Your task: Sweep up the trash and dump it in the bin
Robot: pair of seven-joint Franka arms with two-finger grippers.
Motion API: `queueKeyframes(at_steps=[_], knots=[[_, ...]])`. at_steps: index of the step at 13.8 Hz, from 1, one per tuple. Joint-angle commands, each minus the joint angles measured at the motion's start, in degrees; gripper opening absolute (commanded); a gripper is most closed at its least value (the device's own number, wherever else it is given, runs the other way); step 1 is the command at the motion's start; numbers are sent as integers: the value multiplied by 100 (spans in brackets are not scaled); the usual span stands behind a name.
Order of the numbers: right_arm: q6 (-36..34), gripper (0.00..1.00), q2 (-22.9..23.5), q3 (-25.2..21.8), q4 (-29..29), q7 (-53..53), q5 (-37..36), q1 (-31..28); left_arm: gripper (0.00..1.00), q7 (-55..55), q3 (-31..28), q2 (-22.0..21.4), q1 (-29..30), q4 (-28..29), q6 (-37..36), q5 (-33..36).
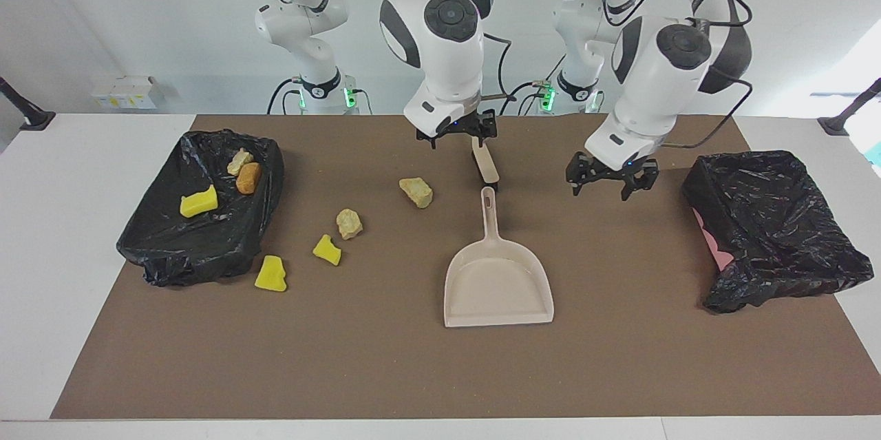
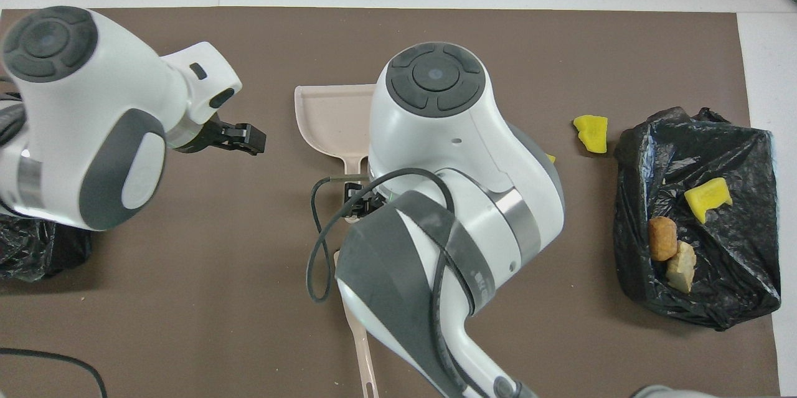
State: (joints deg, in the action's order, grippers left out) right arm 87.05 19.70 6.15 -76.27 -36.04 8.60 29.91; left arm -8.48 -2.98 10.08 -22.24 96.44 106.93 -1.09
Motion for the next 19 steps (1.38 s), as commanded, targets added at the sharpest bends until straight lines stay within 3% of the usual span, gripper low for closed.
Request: queueKeyframes(at_steps=[1, 5, 8, 13, 14, 15, 16, 17, 18, 19], knots=[[460, 100, -781, 9, -1359, 1, 186, 260, 100, -574, -97, 380, -508, -20, 494, -23], [2121, 100, -1907, 18, -3627, 71, 440, 550, 100, -1242, -97, 784, -974, 42, 1075, -32], [2377, 100, -1812, 18, -4008, -43, 458, 1007, 100, -1445, -88, 847, -1255, 505, 1600, -32], [3941, 100, -1461, 18, -4870, -553, 467, 1807, 100, -1692, -88, 935, -1494, 772, 1920, -32], [3960, 100, -1443, 18, -4897, -545, 467, 1816, 90, -1692, -88, 935, -1502, 745, 1798, -32], [3961, 100, -1452, 18, -4958, -449, 467, 1816, 67, -1709, -88, 935, -1502, 675, 1570, -58], [3969, 100, -1452, 27, -5002, -500, 467, 1825, 42, -1735, -88, 935, -1511, 657, 1472, -75], [3961, 100, -1460, 36, -5020, -553, 467, 1895, 6, -1727, -80, 935, -1503, 657, 1454, -84], [3969, 99, -1452, 36, -5020, -553, 467, 1913, 0, -1727, -79, 935, -1511, 666, 1497, -93], [3969, 97, -1452, 36, -5012, -553, 467, 1913, 0, -1753, -79, 935, -1520, 657, 1506, -128]])
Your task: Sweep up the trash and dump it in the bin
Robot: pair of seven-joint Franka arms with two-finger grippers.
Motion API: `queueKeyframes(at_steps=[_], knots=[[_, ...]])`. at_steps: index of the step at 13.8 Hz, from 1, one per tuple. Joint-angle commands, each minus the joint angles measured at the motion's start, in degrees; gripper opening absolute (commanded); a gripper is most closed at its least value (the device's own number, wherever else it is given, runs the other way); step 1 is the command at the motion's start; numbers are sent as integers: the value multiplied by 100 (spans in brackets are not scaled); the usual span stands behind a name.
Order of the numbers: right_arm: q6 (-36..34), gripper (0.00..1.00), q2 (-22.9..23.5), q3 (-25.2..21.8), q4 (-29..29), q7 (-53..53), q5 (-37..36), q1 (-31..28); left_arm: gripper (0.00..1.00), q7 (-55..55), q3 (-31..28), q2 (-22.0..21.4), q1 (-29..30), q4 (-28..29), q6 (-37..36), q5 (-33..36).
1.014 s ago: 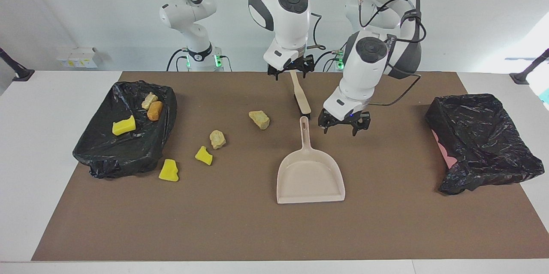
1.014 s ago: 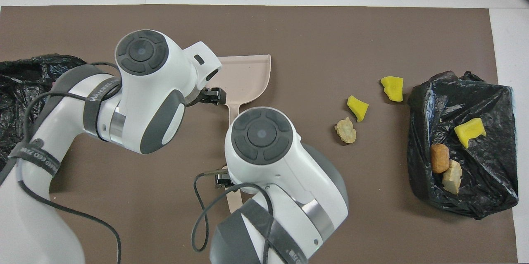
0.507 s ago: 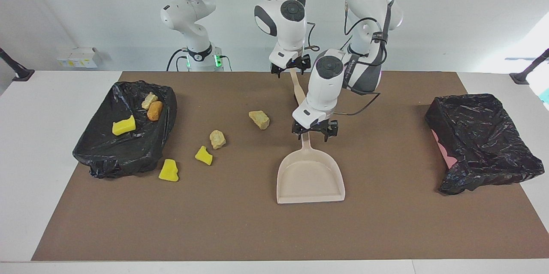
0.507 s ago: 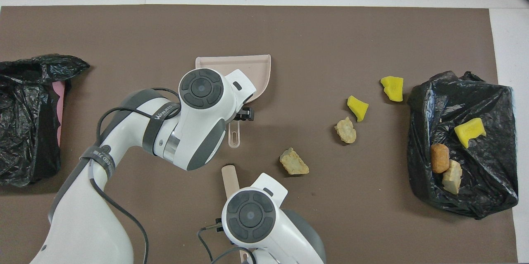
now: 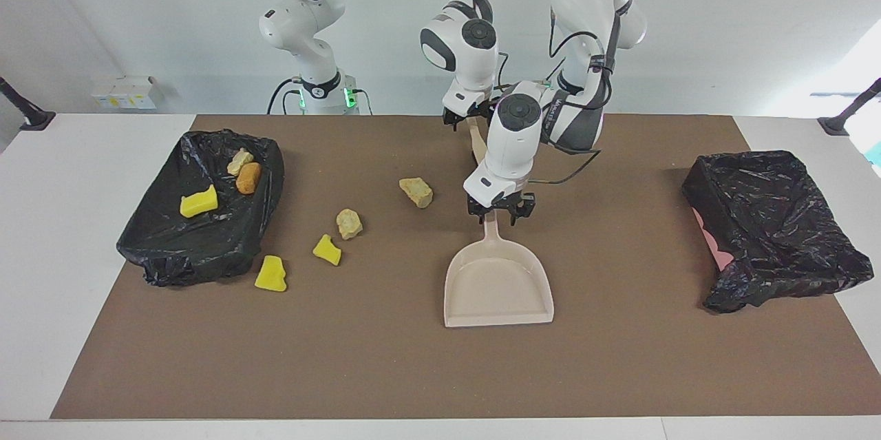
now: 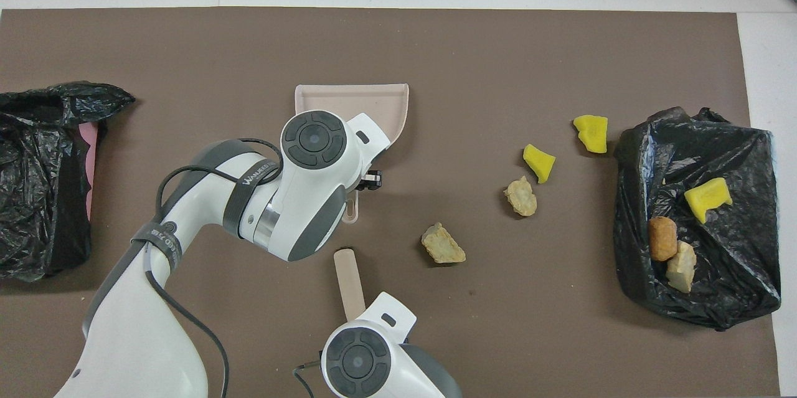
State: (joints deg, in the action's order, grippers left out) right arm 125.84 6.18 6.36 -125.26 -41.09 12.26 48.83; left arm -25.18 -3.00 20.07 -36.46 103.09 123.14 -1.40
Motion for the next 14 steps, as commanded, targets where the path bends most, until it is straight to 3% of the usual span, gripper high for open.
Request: queueKeyframes(at_steps=[1, 3, 4, 8, 9, 12, 14], knots=[[81, 95, -99, 14, -104, -66, 110, 21, 0, -101, -87, -73, -98, -25, -115, -124], [29, 90, -108, 14, -103, -110, 101, 38, 0, -101, -87, -126, -37, -104, -150, -115], [11, 80, -117, 14, -103, -110, 101, 39, 0, -92, -96, -170, -11, -139, -158, -80], [-68, 11, -126, 23, -60, -206, 101, 56, 0, -13, -149, -214, 182, -578, -403, -19], [-95, 0, -126, 23, -51, -215, 101, 56, 0, 13, -149, -223, 244, -692, -492, 60], [-147, 0, -169, 23, -42, -215, 101, 47, 0, 328, -149, -424, 534, -773, -720, 131], [-541, 0, -397, 5, -16, -224, 93, -5, 0, 854, -149, -600, 727, -773, -1036, 131]])
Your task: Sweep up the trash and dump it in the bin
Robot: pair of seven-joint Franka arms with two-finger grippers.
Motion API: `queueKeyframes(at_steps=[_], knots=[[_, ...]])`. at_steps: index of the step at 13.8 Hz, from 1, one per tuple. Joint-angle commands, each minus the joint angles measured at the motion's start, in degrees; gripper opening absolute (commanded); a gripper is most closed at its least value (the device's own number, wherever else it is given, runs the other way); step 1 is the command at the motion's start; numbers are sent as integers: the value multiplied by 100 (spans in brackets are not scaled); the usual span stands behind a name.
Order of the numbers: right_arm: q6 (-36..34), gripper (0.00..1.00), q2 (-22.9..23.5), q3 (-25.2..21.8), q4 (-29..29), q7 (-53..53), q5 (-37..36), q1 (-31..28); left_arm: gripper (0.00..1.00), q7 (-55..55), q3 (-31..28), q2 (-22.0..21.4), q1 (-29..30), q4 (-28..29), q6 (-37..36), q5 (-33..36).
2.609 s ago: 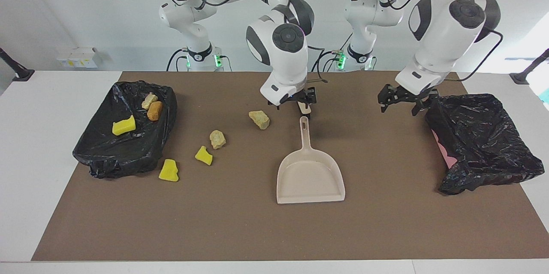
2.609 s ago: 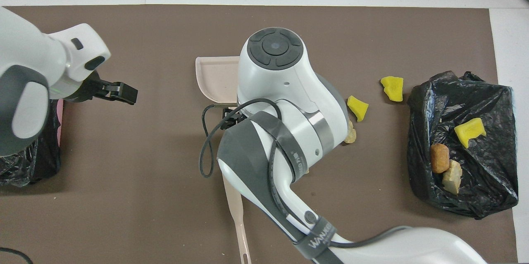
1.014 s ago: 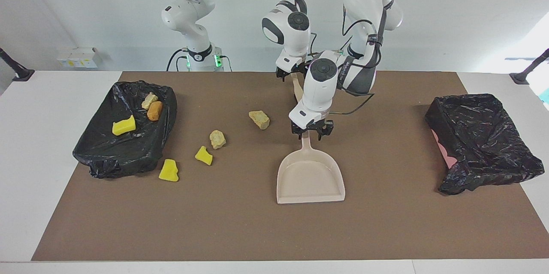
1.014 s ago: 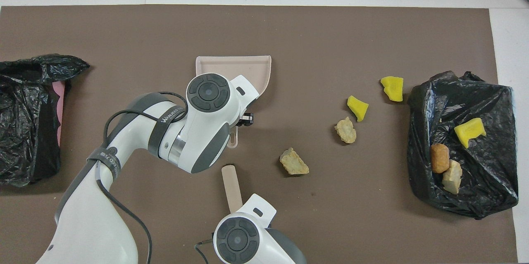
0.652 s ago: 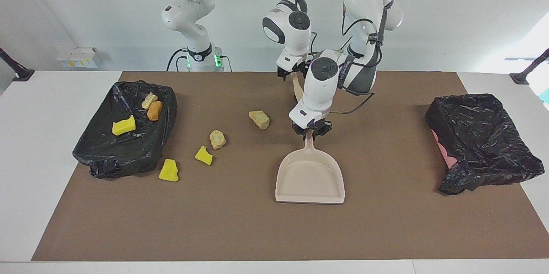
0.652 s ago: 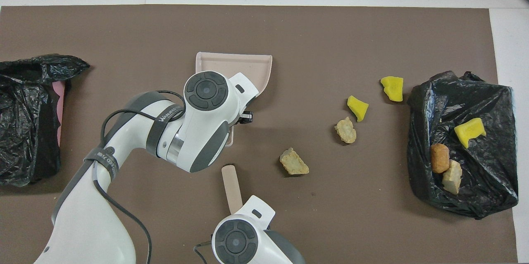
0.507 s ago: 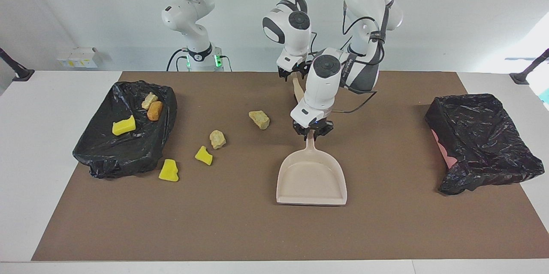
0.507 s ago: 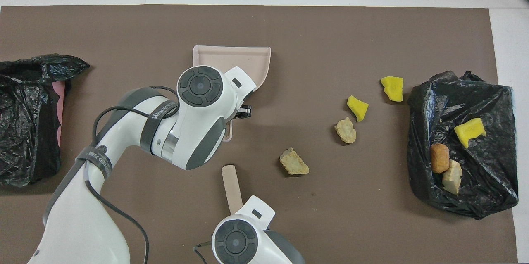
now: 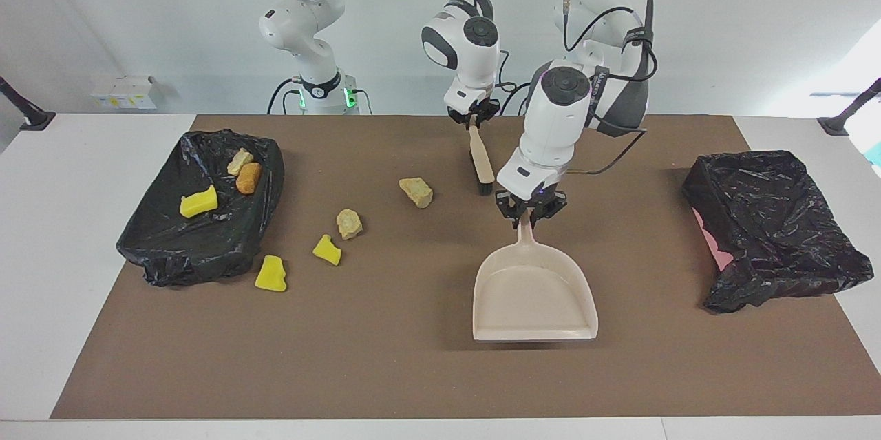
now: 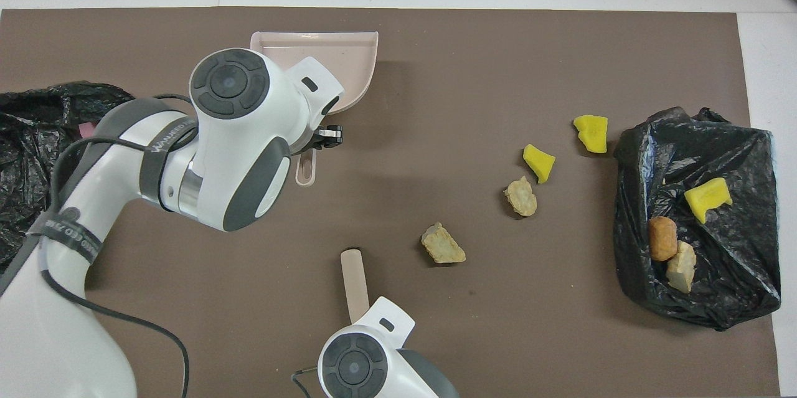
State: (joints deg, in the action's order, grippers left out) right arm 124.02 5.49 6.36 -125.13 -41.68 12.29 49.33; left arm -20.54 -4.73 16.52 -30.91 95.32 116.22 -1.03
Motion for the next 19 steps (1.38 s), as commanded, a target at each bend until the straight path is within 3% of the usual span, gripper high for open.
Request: queueKeyframes(at_steps=[1, 4, 8, 12, 16, 19], knots=[[-613, 0, -564, -20, -37, -183, 80, -107, 0, 671, 24, -341, 269, 13, -511, 94], [-1632, 0, -1241, -29, -46, -287, -16, -730, 0, 1795, 24, -588, 655, 13, -1047, 94], [-2679, 0, -1463, -29, -38, -902, -946, -1196, 0, 3089, 16, -737, 815, 135, -1418, 112], [-2919, 0, -1270, -21, 59, -861, -1448, -1898, 0, 4695, 16, -983, 893, 609, -1357, 129], [-2831, 0, -682, -21, 550, 368, -2028, -3049, 0, 6637, 7, -1317, 1095, 1242, -1155, 155], [-2831, 0, -313, -21, 849, 1099, -2870, -3701, 0, 7605, 24, -1379, 878, 1585, -1137, 699]])
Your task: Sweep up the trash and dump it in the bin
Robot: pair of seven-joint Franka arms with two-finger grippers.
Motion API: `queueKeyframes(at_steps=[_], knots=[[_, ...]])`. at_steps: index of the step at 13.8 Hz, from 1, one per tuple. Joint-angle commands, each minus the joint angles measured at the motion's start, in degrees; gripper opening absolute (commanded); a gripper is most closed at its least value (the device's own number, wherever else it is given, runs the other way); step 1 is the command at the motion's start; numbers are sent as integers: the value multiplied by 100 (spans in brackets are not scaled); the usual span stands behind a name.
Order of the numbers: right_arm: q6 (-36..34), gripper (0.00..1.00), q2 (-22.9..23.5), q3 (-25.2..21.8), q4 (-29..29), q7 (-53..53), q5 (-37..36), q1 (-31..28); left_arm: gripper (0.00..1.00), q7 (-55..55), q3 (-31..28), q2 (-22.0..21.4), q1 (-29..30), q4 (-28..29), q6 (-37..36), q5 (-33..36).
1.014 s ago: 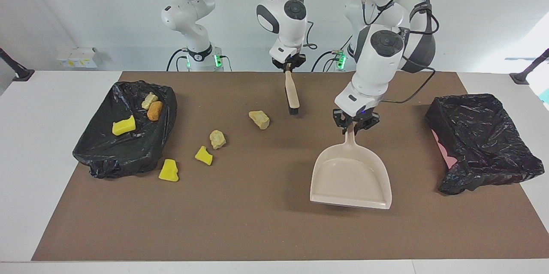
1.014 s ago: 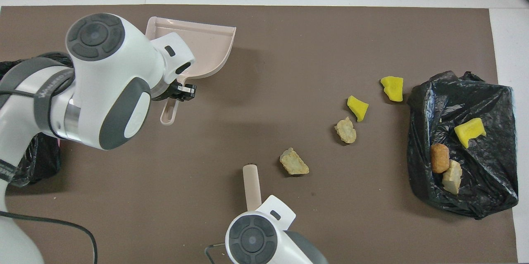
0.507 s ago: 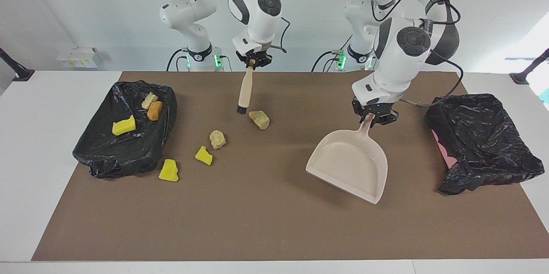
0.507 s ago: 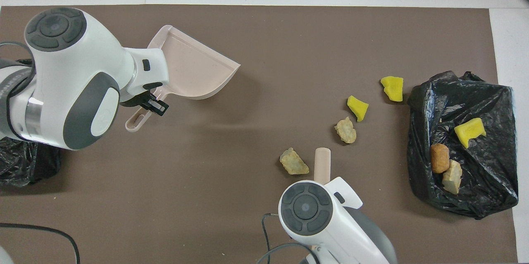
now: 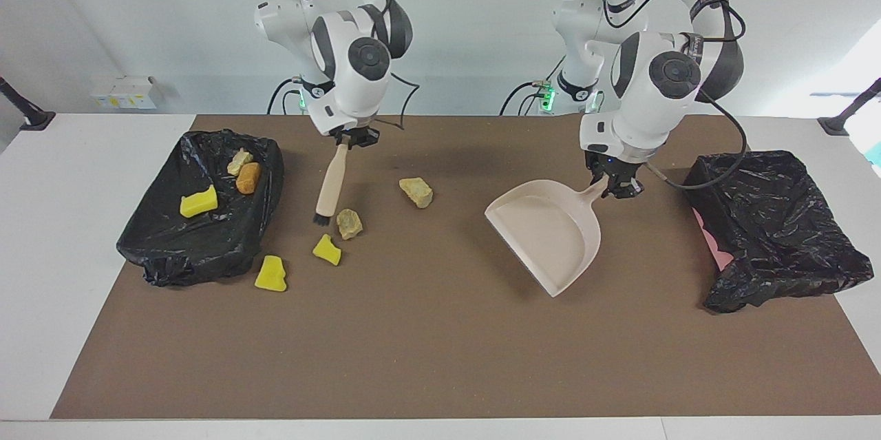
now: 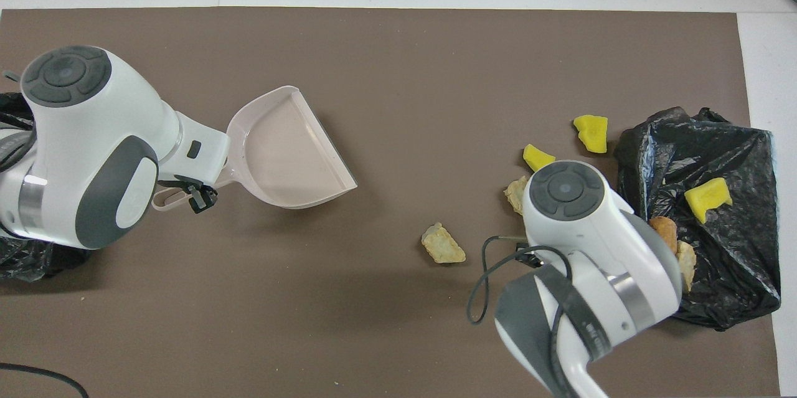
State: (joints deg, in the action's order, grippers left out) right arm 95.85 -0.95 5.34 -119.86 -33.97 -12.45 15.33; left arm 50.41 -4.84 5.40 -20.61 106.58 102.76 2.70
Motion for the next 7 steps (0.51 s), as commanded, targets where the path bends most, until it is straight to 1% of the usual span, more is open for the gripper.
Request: queueKeyframes(at_steps=[1, 2, 3, 5, 7], knots=[[-13, 0, 515, 89, 506, 426, -607, -520, 0, 679, 36, -320, -345, 564, 227, 519], [-57, 0, 725, 90, 725, 557, -870, -644, 0, 690, 36, -346, -556, 696, 306, 686], [-75, 0, 858, 90, 902, 672, -1030, -723, 0, 690, 36, -355, -741, 802, 402, 714], [30, 0, 1034, 81, 1009, 918, -1127, -908, 0, 681, 44, -434, -987, 1013, 561, 723], [197, 0, 1193, 89, 1096, 1015, -1434, -996, 0, 550, 53, -504, -1190, 1259, 605, 723]])
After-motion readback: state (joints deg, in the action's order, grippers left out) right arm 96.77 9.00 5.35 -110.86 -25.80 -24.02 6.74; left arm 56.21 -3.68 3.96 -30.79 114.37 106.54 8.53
